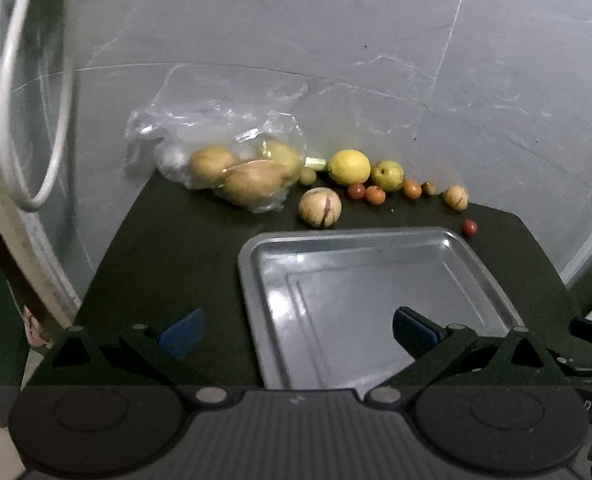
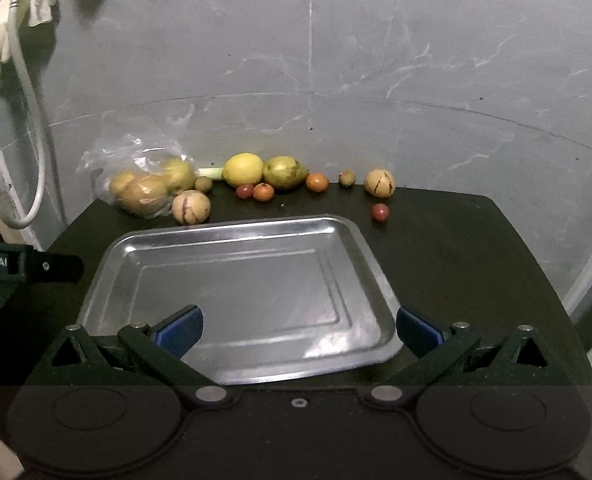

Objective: Organize fruits
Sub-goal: 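Grasp the beige streaked fruit with the left tool while the right tool grasps a small orange fruit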

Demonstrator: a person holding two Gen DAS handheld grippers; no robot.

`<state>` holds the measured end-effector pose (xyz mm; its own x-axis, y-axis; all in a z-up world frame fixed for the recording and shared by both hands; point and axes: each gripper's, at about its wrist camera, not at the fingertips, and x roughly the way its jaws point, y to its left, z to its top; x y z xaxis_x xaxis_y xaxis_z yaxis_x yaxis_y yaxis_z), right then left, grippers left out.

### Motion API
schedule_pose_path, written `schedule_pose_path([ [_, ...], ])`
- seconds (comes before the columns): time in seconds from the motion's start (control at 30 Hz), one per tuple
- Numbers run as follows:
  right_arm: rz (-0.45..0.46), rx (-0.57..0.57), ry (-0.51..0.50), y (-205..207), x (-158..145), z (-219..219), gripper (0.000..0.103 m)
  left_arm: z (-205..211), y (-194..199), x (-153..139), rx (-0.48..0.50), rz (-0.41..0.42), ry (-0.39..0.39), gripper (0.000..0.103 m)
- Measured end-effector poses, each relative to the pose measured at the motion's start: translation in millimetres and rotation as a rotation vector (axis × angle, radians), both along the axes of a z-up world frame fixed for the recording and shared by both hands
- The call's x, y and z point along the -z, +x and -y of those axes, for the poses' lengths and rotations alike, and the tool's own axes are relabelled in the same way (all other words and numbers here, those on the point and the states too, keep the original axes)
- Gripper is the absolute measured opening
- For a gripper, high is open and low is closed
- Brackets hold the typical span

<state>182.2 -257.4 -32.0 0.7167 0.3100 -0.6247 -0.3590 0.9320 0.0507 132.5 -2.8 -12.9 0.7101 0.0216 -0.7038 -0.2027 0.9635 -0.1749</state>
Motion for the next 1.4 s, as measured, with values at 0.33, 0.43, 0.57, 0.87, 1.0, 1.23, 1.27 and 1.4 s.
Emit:
schedule_pose_path([
  [0.33, 0.003, -0.069, -0.008, 62, 9, 11, 0.102, 16, 66, 5, -0.052, -0.031, 0.0, 0.102],
  [0.43, -0.012, -0.098, -0.009, 78, 14, 12, 0.102, 19, 82, 8, -0.075, -0.047, -0.003, 0.102],
  [0.57, -0.025, -0.147, -0.004, 98, 18, 10, 0.102, 19, 100, 13, -0.143, -0.074, -0.014, 0.102],
  [0.87, -0.051, -0.281, -0.002, 147, 21, -15, 0.102, 10, 132, 18, -0.219, -0.094, -0.041, 0.102],
  [1.0, -0.037, -0.341, -0.019, 163, 23, -32, 0.102, 4, 147, 23, -0.226, -0.1, -0.053, 0.102],
  [1.23, -0.045, -0.373, -0.039, 192, 33, -55, 0.095, -6, 166, 36, -0.233, -0.136, -0.07, 0.101],
  [1.27, -0.045, -0.38, -0.039, 196, 35, -59, 0.094, -7, 169, 38, -0.239, -0.141, -0.079, 0.1],
  [1.4, -0.043, -0.392, -0.057, 208, 42, -74, 0.088, -12, 178, 46, -0.28, -0.171, -0.124, 0.096],
])
